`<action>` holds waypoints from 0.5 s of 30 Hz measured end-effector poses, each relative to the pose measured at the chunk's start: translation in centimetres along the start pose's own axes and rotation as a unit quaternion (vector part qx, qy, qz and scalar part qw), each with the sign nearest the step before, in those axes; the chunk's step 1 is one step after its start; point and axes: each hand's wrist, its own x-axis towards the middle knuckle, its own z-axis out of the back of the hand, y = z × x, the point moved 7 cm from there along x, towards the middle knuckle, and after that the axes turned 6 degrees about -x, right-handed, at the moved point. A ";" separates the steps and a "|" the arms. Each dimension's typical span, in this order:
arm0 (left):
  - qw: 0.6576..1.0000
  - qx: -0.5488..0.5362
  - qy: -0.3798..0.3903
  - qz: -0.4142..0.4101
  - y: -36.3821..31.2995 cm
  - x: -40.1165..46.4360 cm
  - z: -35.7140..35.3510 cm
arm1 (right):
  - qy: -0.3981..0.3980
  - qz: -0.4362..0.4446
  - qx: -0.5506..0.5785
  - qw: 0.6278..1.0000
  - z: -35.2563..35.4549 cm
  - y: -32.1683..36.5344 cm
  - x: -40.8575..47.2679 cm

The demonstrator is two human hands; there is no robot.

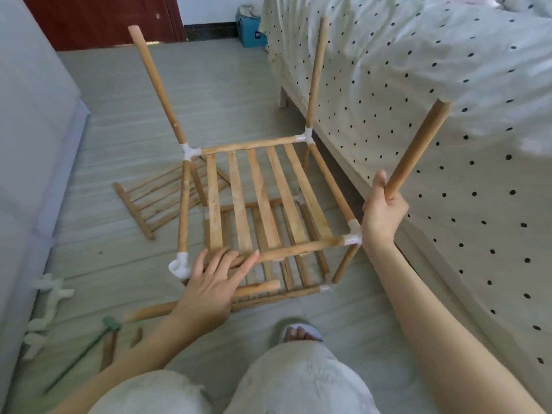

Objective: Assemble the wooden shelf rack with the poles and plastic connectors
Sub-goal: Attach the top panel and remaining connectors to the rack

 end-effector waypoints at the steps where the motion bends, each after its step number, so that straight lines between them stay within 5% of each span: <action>1: 1.000 0.004 -0.004 0.005 -0.1 -0.2 0.0 | 0.008 0.013 0.007 1.000 -0.2 0.0 0.2; 9: 1.000 0.012 -0.016 0.013 -0.1 0.1 0.1 | 0.192 0.039 -0.022 0.980 -1.2 0.4 1.7; 15: 0.995 -0.045 0.081 0.045 0.8 0.1 -0.9 | 0.185 0.026 -0.039 0.982 -1.0 0.6 1.4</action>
